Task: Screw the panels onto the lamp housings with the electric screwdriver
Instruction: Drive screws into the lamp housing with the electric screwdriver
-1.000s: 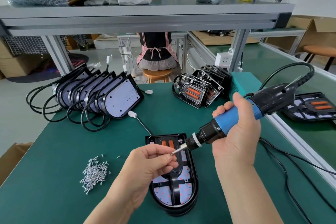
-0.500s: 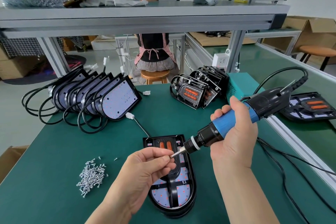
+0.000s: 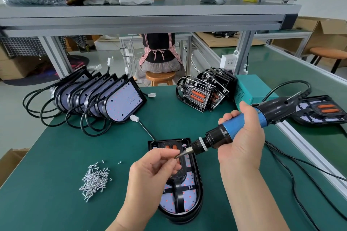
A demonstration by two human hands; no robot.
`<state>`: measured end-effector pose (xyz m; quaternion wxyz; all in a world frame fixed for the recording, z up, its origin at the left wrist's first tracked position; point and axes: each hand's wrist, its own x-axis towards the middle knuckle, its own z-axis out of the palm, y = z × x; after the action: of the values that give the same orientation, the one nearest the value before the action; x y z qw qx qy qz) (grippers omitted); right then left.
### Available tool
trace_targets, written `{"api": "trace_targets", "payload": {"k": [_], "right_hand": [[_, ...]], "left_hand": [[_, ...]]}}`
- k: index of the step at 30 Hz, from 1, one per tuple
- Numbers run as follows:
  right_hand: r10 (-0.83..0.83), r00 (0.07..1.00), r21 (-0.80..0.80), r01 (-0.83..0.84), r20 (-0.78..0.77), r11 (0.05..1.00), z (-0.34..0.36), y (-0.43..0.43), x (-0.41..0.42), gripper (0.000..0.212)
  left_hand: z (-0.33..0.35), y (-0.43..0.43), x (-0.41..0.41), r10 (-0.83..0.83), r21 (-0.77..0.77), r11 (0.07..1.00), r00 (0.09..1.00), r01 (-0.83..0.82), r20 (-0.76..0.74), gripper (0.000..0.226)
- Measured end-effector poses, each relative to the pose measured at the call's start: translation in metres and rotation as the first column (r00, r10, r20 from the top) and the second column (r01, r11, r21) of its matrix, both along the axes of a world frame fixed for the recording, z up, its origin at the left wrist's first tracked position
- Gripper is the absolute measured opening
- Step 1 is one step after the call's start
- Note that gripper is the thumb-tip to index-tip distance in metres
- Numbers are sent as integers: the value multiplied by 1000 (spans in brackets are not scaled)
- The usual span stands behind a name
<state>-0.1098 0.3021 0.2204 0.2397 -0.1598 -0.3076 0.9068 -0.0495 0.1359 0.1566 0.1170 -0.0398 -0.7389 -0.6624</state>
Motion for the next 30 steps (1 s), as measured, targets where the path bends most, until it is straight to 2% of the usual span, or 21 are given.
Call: {"api": "trace_targets", "payload": {"k": [2, 4, 6, 8, 18, 22, 26, 30], "right_hand": [[5, 999, -7, -4, 38, 1000, -2, 2, -2, 15], [5, 998, 4, -6, 60, 1000, -4, 3, -3, 16], [9, 998, 13, -10, 70, 1000, -4, 4, -4, 17], [22, 997, 10, -23, 69, 1000, -4, 5, -5, 17], [28, 1000, 59, -28, -3, 998, -5, -4, -7, 21], [-19, 999, 128, 25, -46, 991, -4, -12, -6, 22], [-20, 996, 196, 37, -86, 980, 1, -16, -4, 19], [-12, 991, 217, 41, -133, 975, 6, -16, -3, 21]], "left_hand": [[-2, -2, 0, -10, -240, 970, 973, -47, -232, 48], [-2, -5, 0, -89, -448, 887, 912, -110, -401, 46], [-3, -5, -1, -152, -540, 829, 870, -146, -469, 46], [-4, -4, 0, -164, -564, 807, 852, -175, -498, 45], [4, -2, 0, -141, -625, 770, 921, -128, -362, 48], [-1, -6, -4, -59, -601, 782, 941, -163, -332, 45], [-3, -6, -5, -41, -579, 807, 969, -111, -243, 57], [-4, -7, -6, -1, -542, 835, 985, -94, -172, 58]]}}
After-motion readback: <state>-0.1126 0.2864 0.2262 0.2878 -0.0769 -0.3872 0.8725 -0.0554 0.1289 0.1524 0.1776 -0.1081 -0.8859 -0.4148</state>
